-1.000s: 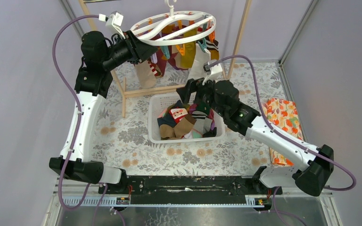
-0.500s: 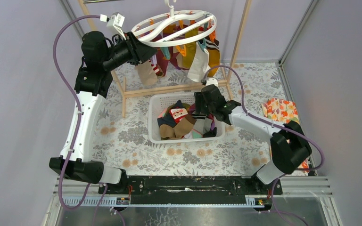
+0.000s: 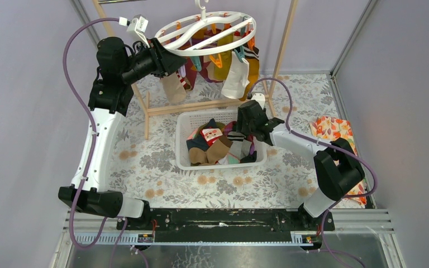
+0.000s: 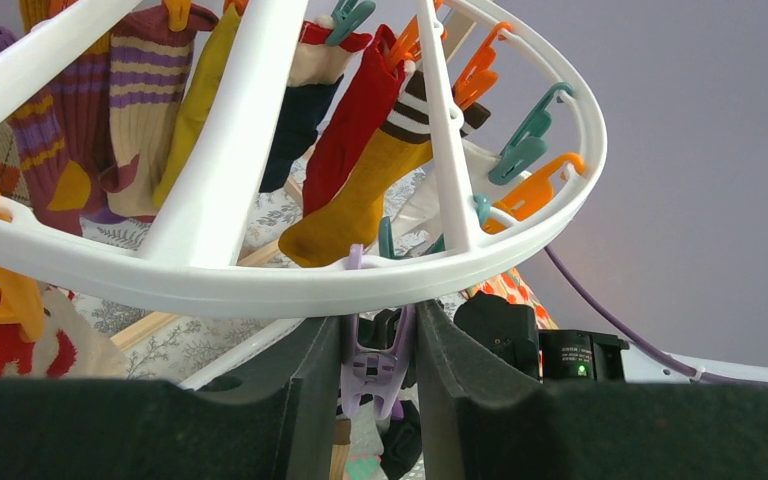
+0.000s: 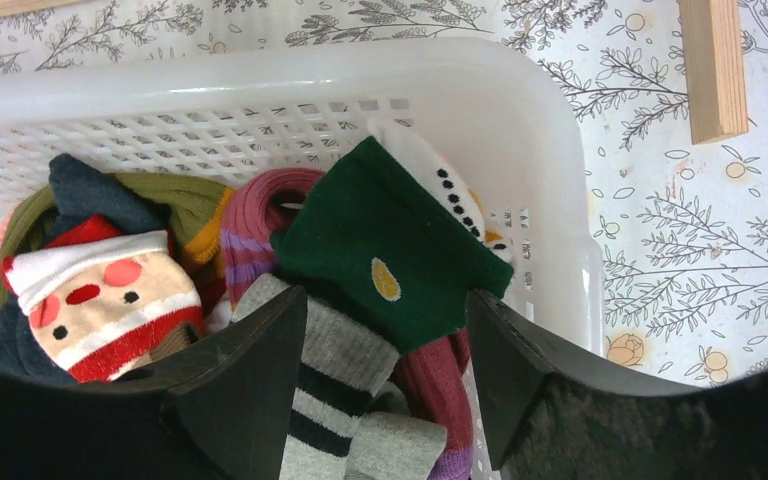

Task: Clip the socks to the hanger
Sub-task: Adjust the sock in the bin.

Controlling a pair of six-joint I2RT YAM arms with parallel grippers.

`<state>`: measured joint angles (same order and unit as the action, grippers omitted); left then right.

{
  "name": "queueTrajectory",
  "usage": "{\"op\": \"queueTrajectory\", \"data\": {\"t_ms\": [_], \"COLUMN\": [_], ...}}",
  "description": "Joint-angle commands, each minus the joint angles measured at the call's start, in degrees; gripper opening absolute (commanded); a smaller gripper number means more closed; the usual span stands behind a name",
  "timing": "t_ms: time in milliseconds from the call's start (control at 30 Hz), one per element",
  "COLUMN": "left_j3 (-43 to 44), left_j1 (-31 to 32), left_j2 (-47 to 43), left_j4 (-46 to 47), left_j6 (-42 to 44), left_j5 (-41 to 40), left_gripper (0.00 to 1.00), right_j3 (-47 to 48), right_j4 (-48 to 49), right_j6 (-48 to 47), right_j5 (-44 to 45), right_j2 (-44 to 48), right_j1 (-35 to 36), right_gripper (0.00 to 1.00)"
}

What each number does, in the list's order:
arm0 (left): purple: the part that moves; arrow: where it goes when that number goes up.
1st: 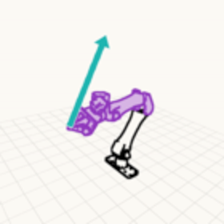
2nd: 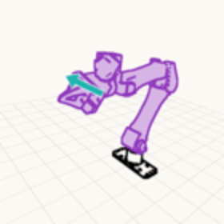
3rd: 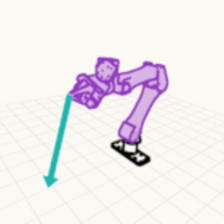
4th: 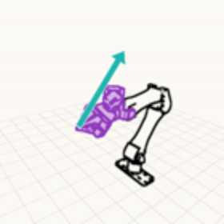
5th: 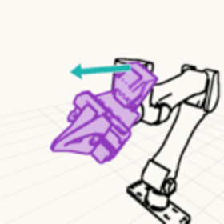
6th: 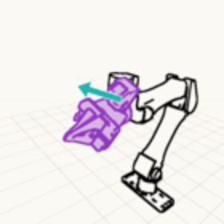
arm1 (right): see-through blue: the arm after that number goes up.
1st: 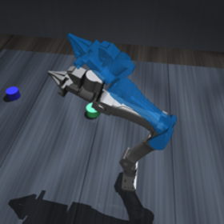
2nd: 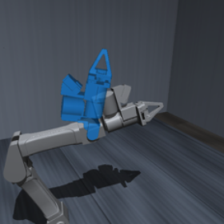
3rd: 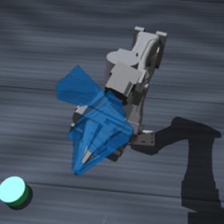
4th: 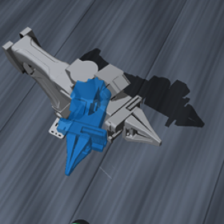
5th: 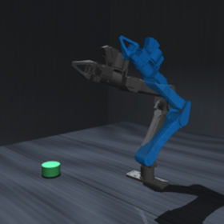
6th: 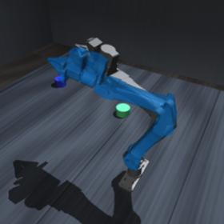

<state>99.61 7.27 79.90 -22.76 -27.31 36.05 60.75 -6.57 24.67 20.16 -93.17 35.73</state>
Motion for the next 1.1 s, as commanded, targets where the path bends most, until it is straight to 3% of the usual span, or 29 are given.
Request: {"op": "queueTrajectory", "data": {"t_ms": [0, 367, 800, 1067], "left_j3": [0.9, 0.5, 0.6, 0.6], "left_j1": [-0.5, -0.5, -0.5, -0.5], "left_j2": [-0.5, -0.6, -0.6, -0.4], "left_j4": [-0.7, -0.6, -0.5, -0.6], "left_j6": [1.3, 1.4, 1.3, 1.1], "left_j5": [1.4, 1.5, 1.4, 1.4], "left_gripper": [0.0, 0.0, 0.0, 0.0], "right_j3": [0.0, -3.2, -0.2, -4.0], "right_j4": [0.2, 0.0, -1.5, 11.7], "right_j6": [3.3, 7.8, 9.6, 11.5], "right_j5": [1.2, -2.3, 2.0, 1.4], "right_j2": [2.7, 9.3, 0.5, 1.4], "right_j1": [-1.0, -1.0, -1.3, -2.4], "right_gripper": [0.66, 0.66, 0.68, 0.6]}}
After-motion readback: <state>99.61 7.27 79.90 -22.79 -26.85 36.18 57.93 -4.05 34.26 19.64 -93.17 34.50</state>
